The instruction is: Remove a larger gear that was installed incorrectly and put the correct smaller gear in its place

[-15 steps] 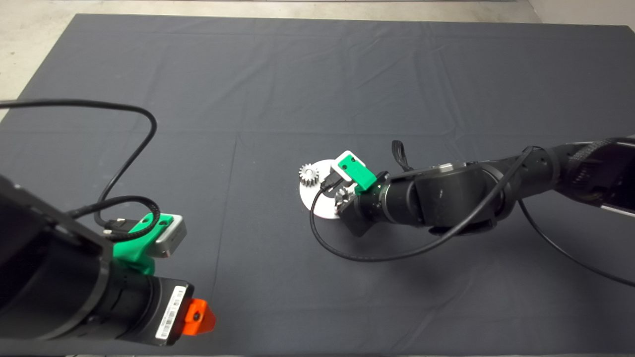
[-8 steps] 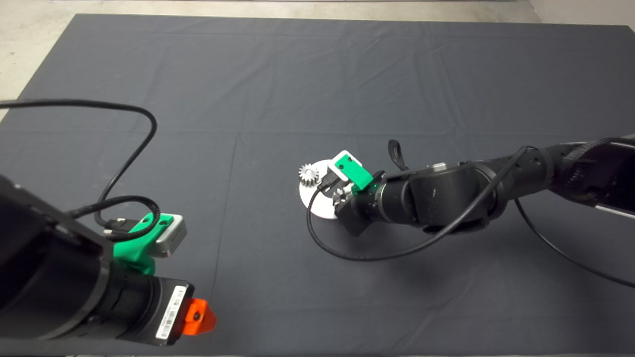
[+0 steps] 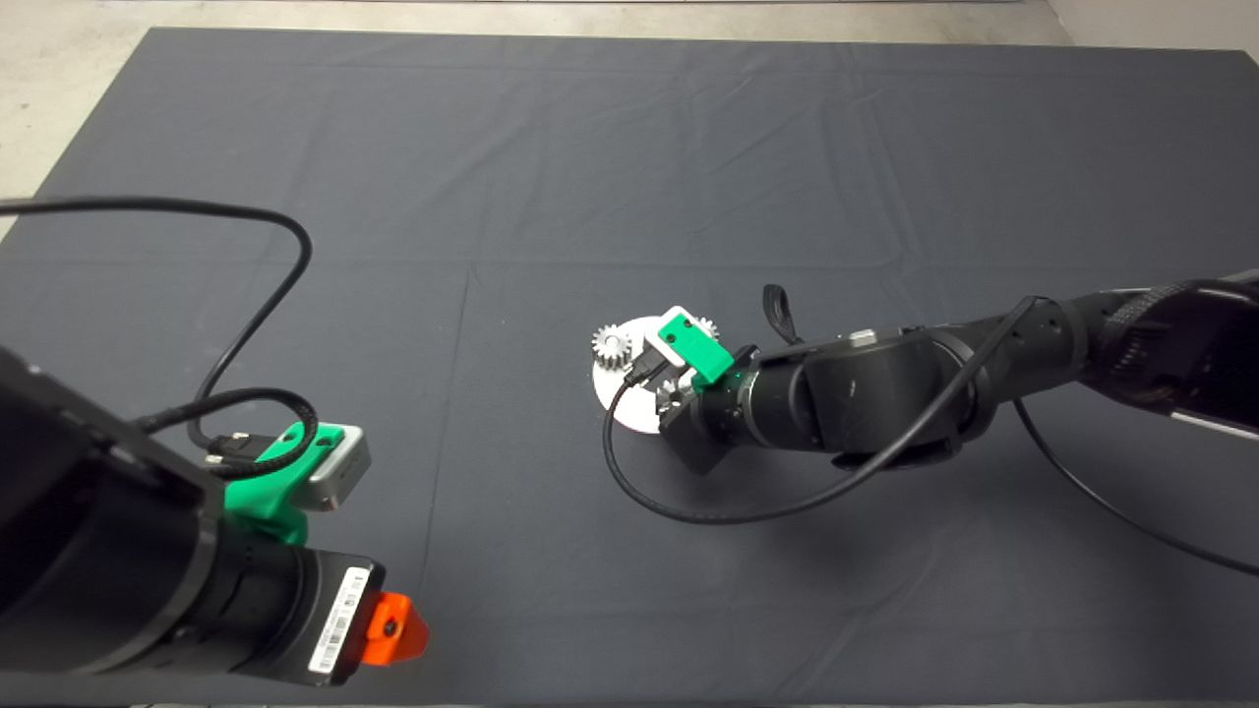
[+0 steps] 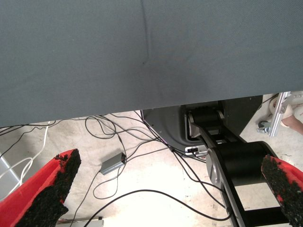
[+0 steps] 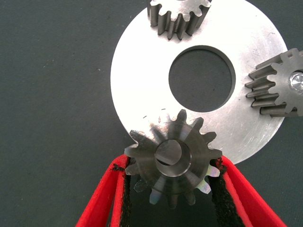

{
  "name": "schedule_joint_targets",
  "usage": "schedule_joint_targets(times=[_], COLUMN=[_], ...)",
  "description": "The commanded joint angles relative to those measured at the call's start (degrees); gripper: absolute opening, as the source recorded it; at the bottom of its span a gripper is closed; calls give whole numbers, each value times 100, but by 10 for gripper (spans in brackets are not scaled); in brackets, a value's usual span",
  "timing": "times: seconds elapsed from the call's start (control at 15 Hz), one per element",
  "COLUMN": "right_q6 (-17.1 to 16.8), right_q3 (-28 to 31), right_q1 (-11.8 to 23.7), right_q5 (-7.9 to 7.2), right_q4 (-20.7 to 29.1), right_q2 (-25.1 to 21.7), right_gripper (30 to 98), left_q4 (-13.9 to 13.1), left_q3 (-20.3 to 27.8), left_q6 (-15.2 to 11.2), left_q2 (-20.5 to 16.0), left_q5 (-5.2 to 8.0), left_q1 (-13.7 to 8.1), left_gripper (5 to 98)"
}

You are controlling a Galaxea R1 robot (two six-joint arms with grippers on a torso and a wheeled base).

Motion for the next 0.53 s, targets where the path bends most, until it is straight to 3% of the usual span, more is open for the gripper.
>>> schedule_joint_targets(times=[0.0,0.47], right_q6=[-42,-38], right_q3=[-82,-82], right_q1=[114,114], right_q5=[71,74], right_q4=[-190,-190], right_q2=[37,37], right_gripper=[369,369], left_q4=[-98,-98], left_q3=[92,92], left_q6=[-3,-8], left_q2=[-10,-10], left_q5=[70,70], left_q1=[-49,-49], left_gripper=[983,983])
